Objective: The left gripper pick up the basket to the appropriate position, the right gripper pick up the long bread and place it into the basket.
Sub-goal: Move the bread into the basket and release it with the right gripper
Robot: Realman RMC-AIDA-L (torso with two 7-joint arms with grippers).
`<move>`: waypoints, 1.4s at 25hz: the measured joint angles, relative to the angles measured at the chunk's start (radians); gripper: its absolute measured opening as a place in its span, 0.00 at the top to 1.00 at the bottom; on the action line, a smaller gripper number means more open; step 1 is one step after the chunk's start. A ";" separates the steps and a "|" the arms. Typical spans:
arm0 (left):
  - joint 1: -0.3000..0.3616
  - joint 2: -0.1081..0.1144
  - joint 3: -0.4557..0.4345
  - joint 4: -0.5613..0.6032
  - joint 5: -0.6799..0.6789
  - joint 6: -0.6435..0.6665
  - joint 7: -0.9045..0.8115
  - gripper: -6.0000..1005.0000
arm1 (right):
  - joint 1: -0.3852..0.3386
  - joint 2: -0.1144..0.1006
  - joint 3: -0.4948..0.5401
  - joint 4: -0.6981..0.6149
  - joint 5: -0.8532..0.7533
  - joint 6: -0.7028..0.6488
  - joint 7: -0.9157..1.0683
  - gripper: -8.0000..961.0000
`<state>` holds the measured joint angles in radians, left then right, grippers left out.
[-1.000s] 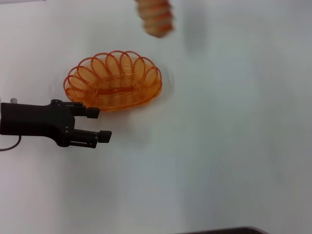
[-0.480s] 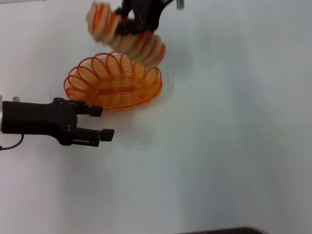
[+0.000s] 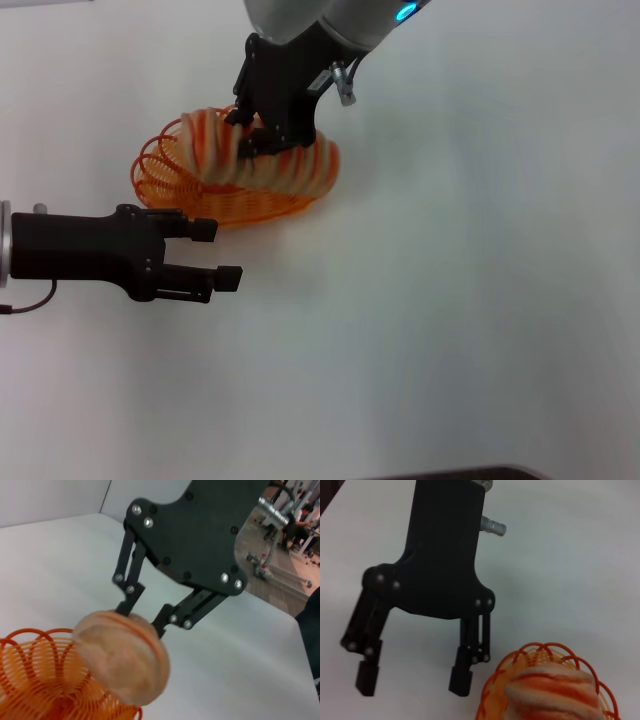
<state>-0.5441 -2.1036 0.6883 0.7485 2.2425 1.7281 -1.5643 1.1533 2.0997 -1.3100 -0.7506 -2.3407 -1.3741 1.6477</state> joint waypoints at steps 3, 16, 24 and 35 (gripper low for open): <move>0.003 -0.002 -0.003 0.000 -0.001 0.007 -0.006 0.17 | 0.000 0.000 -0.020 0.002 0.002 0.036 -0.005 0.72; 0.008 -0.010 -0.026 -0.014 -0.002 0.024 -0.025 0.16 | 0.019 0.007 -0.116 0.019 0.025 0.080 0.003 0.36; 0.016 -0.009 -0.029 -0.014 -0.002 0.026 -0.024 0.16 | -0.060 -0.005 -0.089 -0.020 0.133 0.092 0.019 0.18; 0.028 0.015 -0.116 -0.007 0.008 0.007 -0.017 0.16 | -0.486 -0.013 0.178 -0.047 0.536 -0.044 -0.061 0.12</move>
<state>-0.5160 -2.0886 0.5726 0.7419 2.2503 1.7349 -1.5813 0.6674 2.0867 -1.1317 -0.7972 -1.8046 -1.4181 1.5866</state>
